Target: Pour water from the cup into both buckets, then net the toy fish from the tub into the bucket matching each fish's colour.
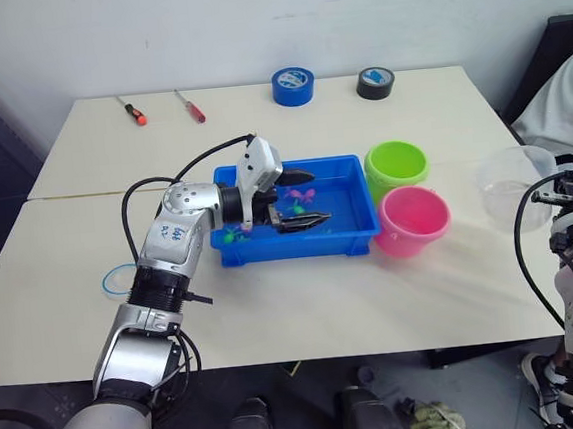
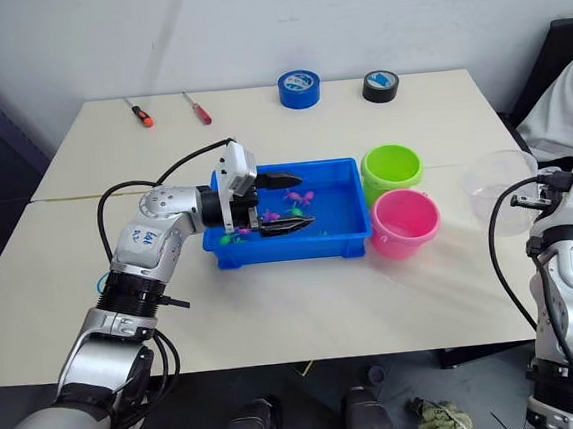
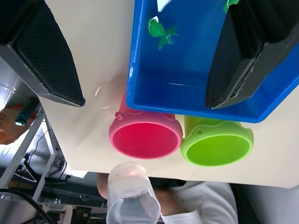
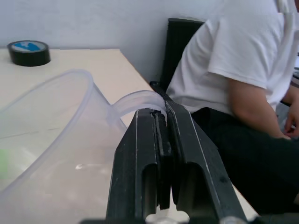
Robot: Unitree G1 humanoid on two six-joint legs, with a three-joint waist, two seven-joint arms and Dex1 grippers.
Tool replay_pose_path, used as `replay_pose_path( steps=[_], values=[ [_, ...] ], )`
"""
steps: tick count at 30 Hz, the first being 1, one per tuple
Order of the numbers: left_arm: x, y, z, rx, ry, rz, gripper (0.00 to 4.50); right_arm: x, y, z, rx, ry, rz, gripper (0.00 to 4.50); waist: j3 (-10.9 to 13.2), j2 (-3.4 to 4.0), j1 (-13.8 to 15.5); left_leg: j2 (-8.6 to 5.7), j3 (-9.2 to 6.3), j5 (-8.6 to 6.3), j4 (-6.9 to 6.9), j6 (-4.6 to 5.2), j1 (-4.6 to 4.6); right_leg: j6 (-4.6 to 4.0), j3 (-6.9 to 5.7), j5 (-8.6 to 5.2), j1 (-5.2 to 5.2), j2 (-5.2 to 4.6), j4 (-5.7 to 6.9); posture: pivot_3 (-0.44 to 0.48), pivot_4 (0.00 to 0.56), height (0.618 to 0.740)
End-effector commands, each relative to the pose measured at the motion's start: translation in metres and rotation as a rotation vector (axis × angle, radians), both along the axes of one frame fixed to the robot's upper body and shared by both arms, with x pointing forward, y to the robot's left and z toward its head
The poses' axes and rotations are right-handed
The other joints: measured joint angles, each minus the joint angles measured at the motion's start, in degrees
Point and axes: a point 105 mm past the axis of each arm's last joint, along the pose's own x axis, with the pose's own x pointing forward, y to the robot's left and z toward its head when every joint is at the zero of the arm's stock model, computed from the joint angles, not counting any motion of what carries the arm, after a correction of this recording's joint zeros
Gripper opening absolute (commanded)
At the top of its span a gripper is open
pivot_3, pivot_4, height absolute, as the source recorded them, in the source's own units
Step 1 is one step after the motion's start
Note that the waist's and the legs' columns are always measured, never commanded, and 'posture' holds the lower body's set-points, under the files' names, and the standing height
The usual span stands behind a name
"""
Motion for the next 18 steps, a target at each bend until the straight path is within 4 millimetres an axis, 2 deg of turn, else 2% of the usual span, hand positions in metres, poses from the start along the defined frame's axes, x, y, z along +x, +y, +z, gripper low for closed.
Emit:
replay_pose_path(
  steps=[1, 9, 18],
  values=[
    [-0.002, 0.007, 0.022, -0.051, -0.047, -0.018, 4.50, -0.004, 0.013, 0.035, -0.132, -0.065, 0.056, 0.04, 0.00, 0.00, -0.06, 0.00, 0.01, 0.00, 0.00, 0.00, 0.00, 0.00, 0.00, 0.00, 0.00, 0.01, 0.00, 0.000, 0.150, 0.734],
    [-0.011, 0.016, 0.024, -0.056, -0.033, -0.059, 4.50, 0.005, 0.031, 0.045, -0.303, -0.027, 0.133, 0.04, 0.00, 0.00, 0.02, 0.01, -0.03, 0.00, 0.00, 0.00, 0.00, 0.00, -0.03, 0.00, 0.00, 0.01, 0.00, 0.000, 0.150, 0.734],
    [-0.016, 0.016, 0.024, -0.053, -0.034, -0.082, 4.50, 0.010, 0.044, 0.050, -0.462, 0.009, 0.181, 0.04, 0.00, 0.00, 0.01, 0.01, -0.03, 0.00, 0.00, 0.00, -0.01, 0.00, -0.03, 0.00, 0.00, 0.01, -0.01, 0.000, 0.150, 0.734]
  ],
)
